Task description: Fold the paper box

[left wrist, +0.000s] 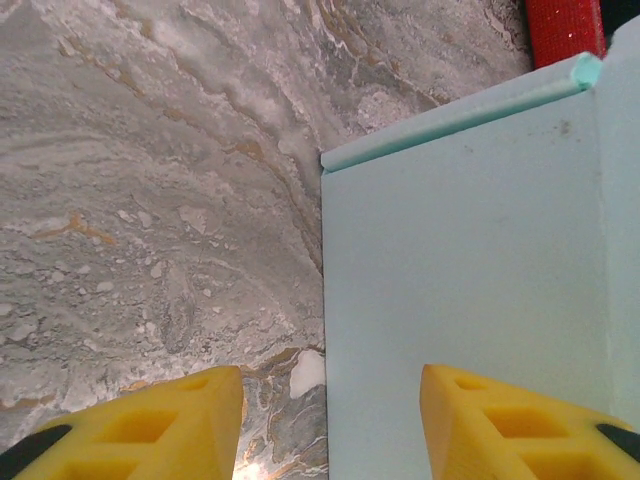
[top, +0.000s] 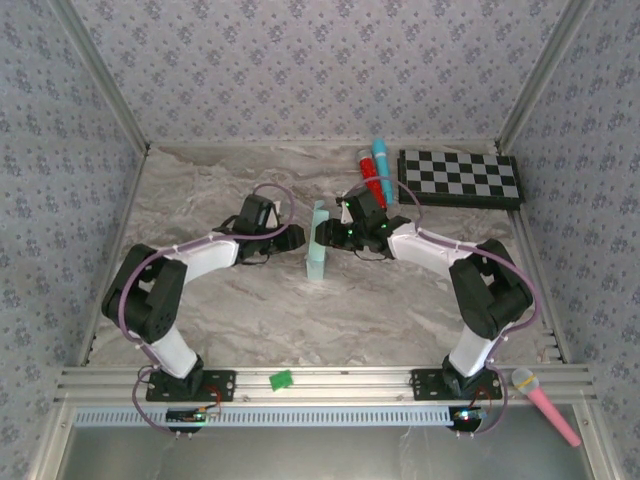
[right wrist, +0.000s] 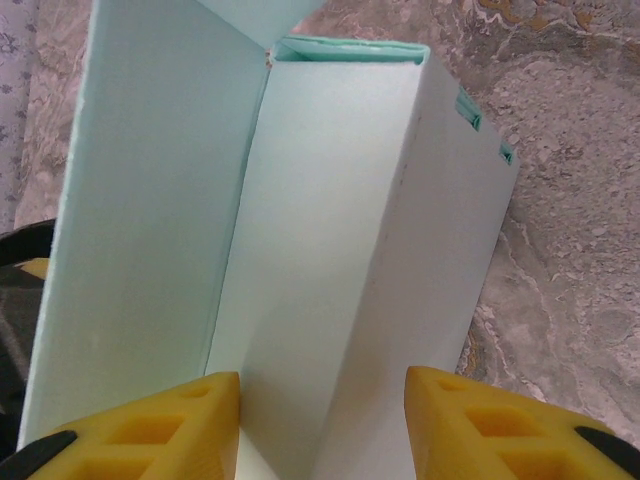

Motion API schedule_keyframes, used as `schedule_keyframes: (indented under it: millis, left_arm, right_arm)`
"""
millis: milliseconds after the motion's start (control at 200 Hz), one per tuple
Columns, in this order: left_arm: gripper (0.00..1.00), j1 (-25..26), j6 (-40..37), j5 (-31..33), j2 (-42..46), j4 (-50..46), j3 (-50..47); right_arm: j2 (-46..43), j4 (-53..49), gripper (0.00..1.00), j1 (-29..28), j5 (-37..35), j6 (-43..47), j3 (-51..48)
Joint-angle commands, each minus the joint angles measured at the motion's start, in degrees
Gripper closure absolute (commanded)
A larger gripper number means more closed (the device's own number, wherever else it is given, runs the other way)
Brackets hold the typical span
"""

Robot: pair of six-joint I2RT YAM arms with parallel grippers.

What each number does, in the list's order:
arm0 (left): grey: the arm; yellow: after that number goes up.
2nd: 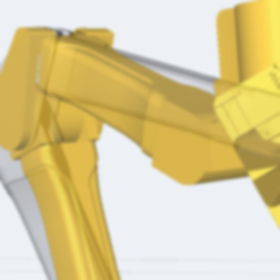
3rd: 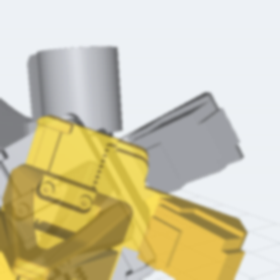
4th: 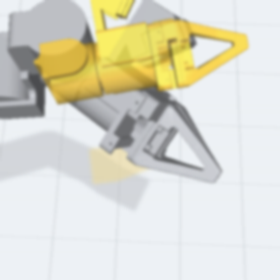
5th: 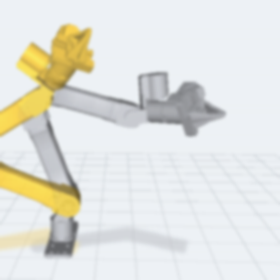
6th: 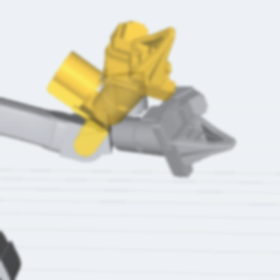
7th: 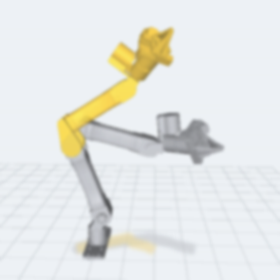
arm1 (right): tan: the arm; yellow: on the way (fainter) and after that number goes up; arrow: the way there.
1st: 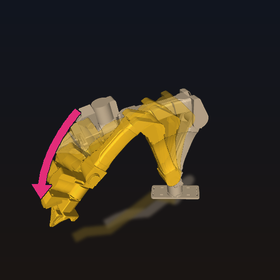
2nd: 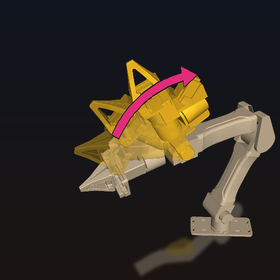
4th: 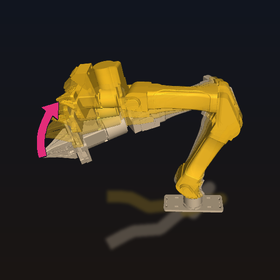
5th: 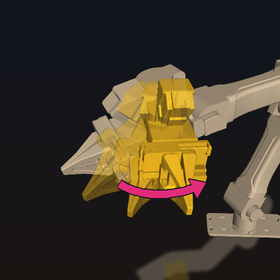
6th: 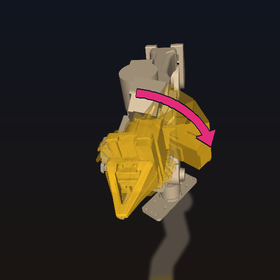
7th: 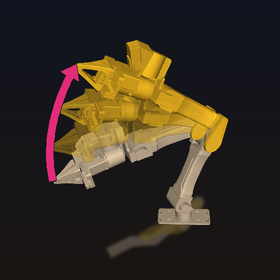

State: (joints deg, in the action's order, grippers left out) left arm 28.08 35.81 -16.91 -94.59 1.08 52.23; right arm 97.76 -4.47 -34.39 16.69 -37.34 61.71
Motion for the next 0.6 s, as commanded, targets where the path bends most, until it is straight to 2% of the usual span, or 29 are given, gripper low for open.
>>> schedule_keyframes:
  millis: [0, 175, 390, 480, 595]
  left_arm:
    - [0.49, 0.0, -2.1, 2.1, 3.3, -3.1, 2.6]
    - [0.47, 0.0, -4.1, 5.5, 6.5, -6.1, 3.3]
    - [0.42, 0.2, -5.6, 6.6, 9.3, -9.1, 4.4]
    - [0.35, 0.6, -6.6, 6.7, 10.3, -10.4, 5.1]
    - [0.26, 2.0, -8.4, 8.7, 12.3, -12.7, 6.1]
  right_arm:
    - [-0.3, -4.3, 0.52, 0.8, -3.4, -0.5, -1.0]
    - [-3.0, -2.6, 0.48, 0.9, -1.9, -0.5, 1.4]
    - [-6.6, -2.8, 0.45, 1.6, -2.0, 0.9, 0.9]
    - [-8.9, -1.7, 0.45, 1.7, -2.6, 3.3, -1.7]
    - [-11.8, -3.2, 0.46, 1.7, -7.2, 3.9, -5.9]
